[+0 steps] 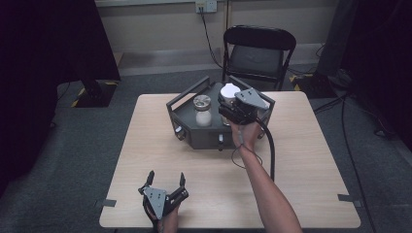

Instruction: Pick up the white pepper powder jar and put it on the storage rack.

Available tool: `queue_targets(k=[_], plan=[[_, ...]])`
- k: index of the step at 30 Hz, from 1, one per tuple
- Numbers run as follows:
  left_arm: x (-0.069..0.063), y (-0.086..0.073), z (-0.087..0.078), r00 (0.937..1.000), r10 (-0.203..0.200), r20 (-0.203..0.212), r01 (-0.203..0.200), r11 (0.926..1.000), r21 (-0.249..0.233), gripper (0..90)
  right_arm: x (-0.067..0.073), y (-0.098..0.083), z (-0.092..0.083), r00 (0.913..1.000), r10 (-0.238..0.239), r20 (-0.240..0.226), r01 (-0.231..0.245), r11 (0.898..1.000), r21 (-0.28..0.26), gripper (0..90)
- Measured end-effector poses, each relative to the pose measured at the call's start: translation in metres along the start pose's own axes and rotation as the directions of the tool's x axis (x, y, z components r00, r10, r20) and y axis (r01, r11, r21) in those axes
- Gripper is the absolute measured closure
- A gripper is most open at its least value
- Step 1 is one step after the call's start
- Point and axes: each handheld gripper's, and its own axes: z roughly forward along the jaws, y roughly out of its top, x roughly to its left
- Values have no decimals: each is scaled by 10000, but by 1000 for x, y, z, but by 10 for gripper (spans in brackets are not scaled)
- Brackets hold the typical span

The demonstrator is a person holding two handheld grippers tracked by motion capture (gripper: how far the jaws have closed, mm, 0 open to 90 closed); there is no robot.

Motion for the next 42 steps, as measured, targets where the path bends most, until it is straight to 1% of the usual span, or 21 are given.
queue_targets(k=[3,10,14,16,21,25,30,36,41,42], plan=[[0,0,0,10000,0,0,0,10000,0,13,1,-1,1,9999,-75,111,75,10000,-26,306],[0,0,0,10000,-1,0,1,10000,0,13,-4,-4,4,9999,25,106,-25,10000,59,306],[0,0,0,10000,-2,1,2,10000,0,13,-4,-7,6,9999,57,116,-59,9999,141,305],[0,0,0,10000,-1,0,1,10000,0,13,-3,-9,5,9999,82,152,-83,10000,39,305],[0,0,0,10000,-3,-1,3,10000,0,15,-2,-13,4,9999,-3,126,4,10000,-74,305],[0,0,0,10000,-3,0,3,10000,-1,14,-1,-16,3,9998,-187,107,188,9997,-157,303],[0,0,0,10000,0,-1,0,10000,2,14,-2,-17,2,9997,-216,68,217,9997,-143,304],[0,0,0,10000,-3,-1,3,10000,-1,14,-3,-16,2,9999,-124,79,125,9999,-117,303],[0,0,0,10000,1,-1,-1,10000,-4,14,-3,-17,2,9998,-211,35,212,9996,-180,301],[0,0,0,10000,-2,-1,2,10000,1,14,-2,-17,3,9996,-250,123,252,9996,-160,292]])
